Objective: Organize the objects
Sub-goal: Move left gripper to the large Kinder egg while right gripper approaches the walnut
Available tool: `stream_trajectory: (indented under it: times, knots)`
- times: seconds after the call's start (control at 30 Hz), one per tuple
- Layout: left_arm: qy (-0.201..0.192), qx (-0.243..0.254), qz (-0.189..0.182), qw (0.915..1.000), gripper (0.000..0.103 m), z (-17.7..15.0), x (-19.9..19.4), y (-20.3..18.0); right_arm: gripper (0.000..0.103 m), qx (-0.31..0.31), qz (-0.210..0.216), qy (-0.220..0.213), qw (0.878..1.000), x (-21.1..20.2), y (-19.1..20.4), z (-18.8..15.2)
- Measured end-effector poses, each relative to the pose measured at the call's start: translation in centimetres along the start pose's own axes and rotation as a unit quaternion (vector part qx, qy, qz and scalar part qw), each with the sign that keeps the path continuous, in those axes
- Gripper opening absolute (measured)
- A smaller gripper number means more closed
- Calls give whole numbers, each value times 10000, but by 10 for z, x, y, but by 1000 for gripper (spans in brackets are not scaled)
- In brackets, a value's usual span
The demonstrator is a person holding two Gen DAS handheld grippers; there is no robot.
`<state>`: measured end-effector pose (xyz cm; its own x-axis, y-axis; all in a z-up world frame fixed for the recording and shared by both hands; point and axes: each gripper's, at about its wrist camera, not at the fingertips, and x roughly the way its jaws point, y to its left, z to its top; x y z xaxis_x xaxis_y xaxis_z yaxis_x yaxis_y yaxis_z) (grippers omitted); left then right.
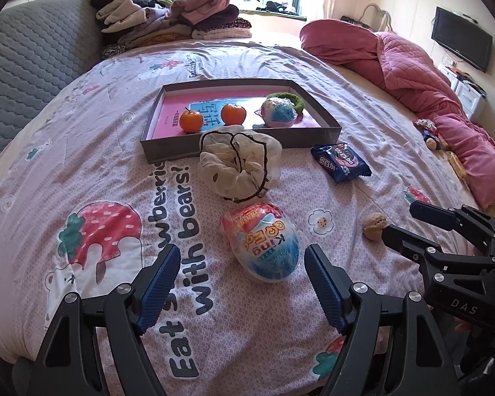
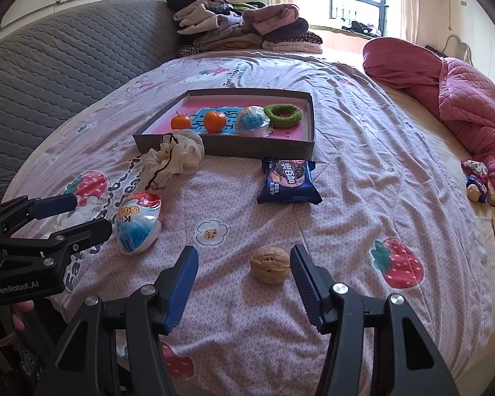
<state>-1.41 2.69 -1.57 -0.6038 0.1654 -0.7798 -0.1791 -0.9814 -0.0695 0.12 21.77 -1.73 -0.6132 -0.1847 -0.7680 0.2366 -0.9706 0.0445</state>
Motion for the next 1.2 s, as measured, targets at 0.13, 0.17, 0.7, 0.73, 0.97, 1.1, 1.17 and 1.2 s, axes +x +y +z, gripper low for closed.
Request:
stream_trajectory:
  times: [0.13, 0.17, 0.7, 0.73, 0.97, 1.1, 1.17, 1.2]
  knots:
    - [63, 0, -38, 10000, 78, -2, 2, -1, 57, 8, -5, 106, 9999, 4, -1, -5]
    - [77, 3, -40, 10000, 78, -3, 2, -2, 57, -11, -10, 118, 9999, 5, -1, -6]
    - [252, 29, -93, 9996, 78, -7, 15, -12, 57, 132, 53, 225, 9996, 18, -7, -12]
    - [248, 26, -105, 9996, 78, -6, 16, -13, 57, 143, 49, 231, 9996, 19, -8, -12]
    - [280, 9, -44, 9996, 78, -1, 26, -16, 57, 273, 43, 264, 9993, 29, -14, -12]
    - [311, 31, 1, 9995, 78, 1, 33, -18, 57, 231, -11, 248, 9994, 32, -12, -12]
    - [313, 61, 62, 9995, 78, 1, 37, -18, 57, 229, 15, 251, 9994, 35, -12, -11]
    - [318, 64, 106, 9994, 78, 1, 39, -18, 57, 235, 31, 264, 9994, 36, -12, -12]
